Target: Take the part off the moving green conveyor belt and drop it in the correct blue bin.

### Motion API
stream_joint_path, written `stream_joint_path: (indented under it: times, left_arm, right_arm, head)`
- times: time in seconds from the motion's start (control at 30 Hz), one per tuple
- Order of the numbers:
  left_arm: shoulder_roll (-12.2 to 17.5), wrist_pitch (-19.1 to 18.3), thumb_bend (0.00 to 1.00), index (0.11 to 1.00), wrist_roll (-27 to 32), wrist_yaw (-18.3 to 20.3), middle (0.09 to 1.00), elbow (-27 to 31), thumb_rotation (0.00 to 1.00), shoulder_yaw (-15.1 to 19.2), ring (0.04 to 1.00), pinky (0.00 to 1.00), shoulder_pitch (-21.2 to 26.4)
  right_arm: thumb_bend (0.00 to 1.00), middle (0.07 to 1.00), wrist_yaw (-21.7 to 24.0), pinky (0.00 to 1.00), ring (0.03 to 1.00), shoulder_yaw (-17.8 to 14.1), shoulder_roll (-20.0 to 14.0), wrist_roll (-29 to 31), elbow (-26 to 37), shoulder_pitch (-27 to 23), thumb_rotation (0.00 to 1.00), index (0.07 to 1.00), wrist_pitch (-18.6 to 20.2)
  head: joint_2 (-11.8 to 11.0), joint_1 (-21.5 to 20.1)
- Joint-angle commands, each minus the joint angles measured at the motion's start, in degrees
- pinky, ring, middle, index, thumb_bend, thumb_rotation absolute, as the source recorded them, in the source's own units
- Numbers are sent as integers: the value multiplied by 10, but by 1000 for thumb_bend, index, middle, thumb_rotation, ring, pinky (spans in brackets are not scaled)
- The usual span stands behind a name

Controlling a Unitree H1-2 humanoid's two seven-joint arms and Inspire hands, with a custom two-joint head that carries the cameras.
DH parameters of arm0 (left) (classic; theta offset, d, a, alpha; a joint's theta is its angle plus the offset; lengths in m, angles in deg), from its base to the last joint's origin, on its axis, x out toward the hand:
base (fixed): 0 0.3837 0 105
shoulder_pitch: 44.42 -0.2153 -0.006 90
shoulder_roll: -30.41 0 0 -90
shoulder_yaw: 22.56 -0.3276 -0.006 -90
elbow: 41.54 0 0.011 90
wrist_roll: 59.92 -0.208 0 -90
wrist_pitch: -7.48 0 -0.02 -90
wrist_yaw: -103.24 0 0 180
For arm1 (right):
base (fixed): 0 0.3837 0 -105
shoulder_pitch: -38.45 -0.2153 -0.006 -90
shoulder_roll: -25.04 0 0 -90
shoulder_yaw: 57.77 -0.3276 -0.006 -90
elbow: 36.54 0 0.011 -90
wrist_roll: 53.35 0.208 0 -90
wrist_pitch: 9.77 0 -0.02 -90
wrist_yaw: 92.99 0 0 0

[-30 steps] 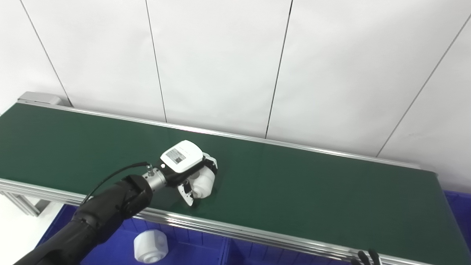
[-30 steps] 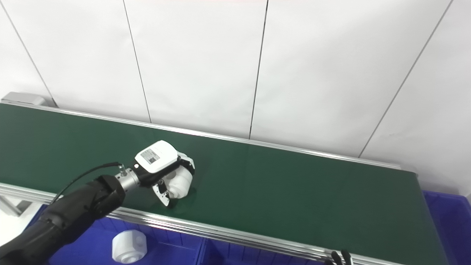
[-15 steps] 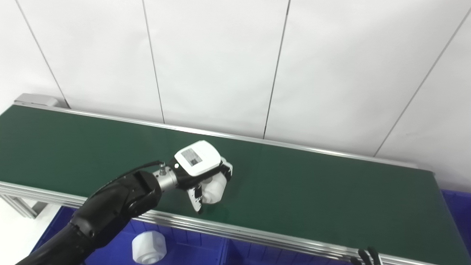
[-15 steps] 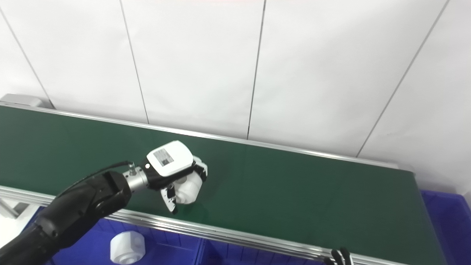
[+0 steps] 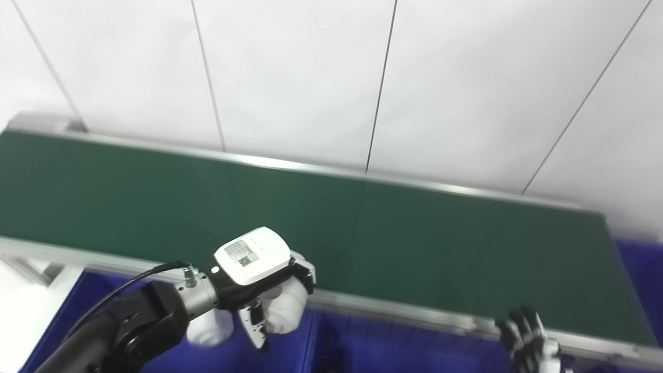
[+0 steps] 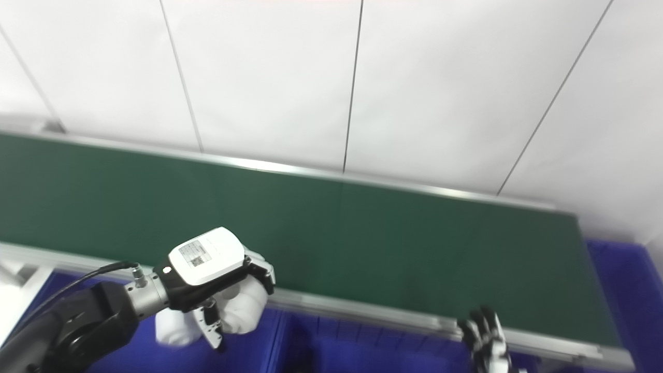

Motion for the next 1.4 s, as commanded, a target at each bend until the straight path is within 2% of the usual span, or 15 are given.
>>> stream_joint_path:
  times: [0.0, 0.1, 0.17, 0.2, 0.27, 0.43, 0.5, 0.57, 0.6, 0.7, 0.73, 0.83, 1.0, 1.2, 1.37]
  left_arm:
    - [-8, 3, 519, 524, -7, -19, 428, 26, 0, 11, 249, 175, -5]
    - [-17, 12, 517, 521, -18, -31, 410, 23, 0, 14, 225, 153, -27]
    - [-21, 13, 517, 522, -34, -32, 411, 18, 0, 14, 239, 175, -34]
    - [-23, 13, 518, 521, -43, -32, 415, 15, 0, 14, 275, 235, -37]
    - [-21, 3, 519, 518, -77, -8, 422, 6, 0, 4, 307, 279, -35]
    - [-22, -18, 520, 513, -124, 40, 411, 1, 0, -7, 292, 240, -25]
    - [-24, -27, 522, 516, -132, 57, 437, 6, 0, -7, 370, 310, -24]
    - [-24, -35, 523, 511, -139, 74, 471, 12, 0, -7, 487, 437, -24]
    - [-23, -44, 669, 597, -156, 102, 591, 22, 185, -9, 591, 532, -22]
    - [-22, -60, 793, 691, -192, 158, 714, 46, 368, -11, 694, 623, -21]
    - [-25, -63, 814, 716, -196, 168, 745, 52, 409, -9, 722, 648, -22]
    - [-31, -70, 817, 749, -203, 197, 775, 65, 426, -6, 750, 676, -23]
    - [-35, -66, 818, 751, -208, 196, 773, 68, 428, -2, 750, 669, -26]
    - [-39, -58, 835, 734, -178, 157, 753, 73, 401, 10, 728, 635, -39]
    - [-47, -64, 823, 738, -102, 134, 753, 102, 424, 36, 714, 619, -62]
  right_arm:
    - [685, 922, -3, 956, 892, -2, -3, 0, 35, -12, 985, 946, 27]
    - [684, 915, -5, 954, 886, -4, -4, 3, 42, -20, 977, 939, 40]
    - [689, 920, -2, 955, 888, -7, -8, 8, 43, -24, 973, 942, 45]
    - [690, 936, 0, 958, 896, -7, -10, 10, 43, -26, 981, 950, 47]
    - [687, 943, 1, 959, 900, -9, -13, 10, 40, -29, 988, 952, 46]
    - [693, 922, -6, 941, 880, -6, -9, 6, 46, -29, 986, 924, 51]
    - [695, 920, -8, 953, 887, -8, -8, 5, 43, -29, 985, 925, 47]
    - [701, 905, -10, 934, 877, -8, -5, 3, 44, -28, 973, 913, 47]
    - [699, 906, -10, 931, 872, -8, -3, 3, 46, -28, 972, 915, 47]
    - [706, 907, -11, 930, 867, -6, -1, 3, 49, -26, 968, 914, 45]
    - [710, 906, -10, 931, 866, -6, -1, 4, 47, -26, 965, 913, 43]
    - [711, 912, -9, 933, 871, -6, -1, 5, 46, -25, 967, 918, 42]
    - [718, 908, -10, 941, 876, -8, 1, 8, 46, -24, 957, 920, 43]
    - [702, 912, -10, 928, 870, -4, 2, 5, 51, -24, 971, 920, 43]
    - [719, 892, -16, 907, 851, -2, 8, 0, 56, -21, 943, 895, 51]
  head:
    - [10, -2]
    - [24, 0]
    - [30, 8]
    - [30, 8]
    - [30, 9]
    - [28, 4]
    - [28, 5]
    - [28, 5]
    - [27, 4]
    - [26, 3]
    - [25, 3]
    - [24, 2]
    - [23, 2]
    - [21, 0]
    - [19, -12]
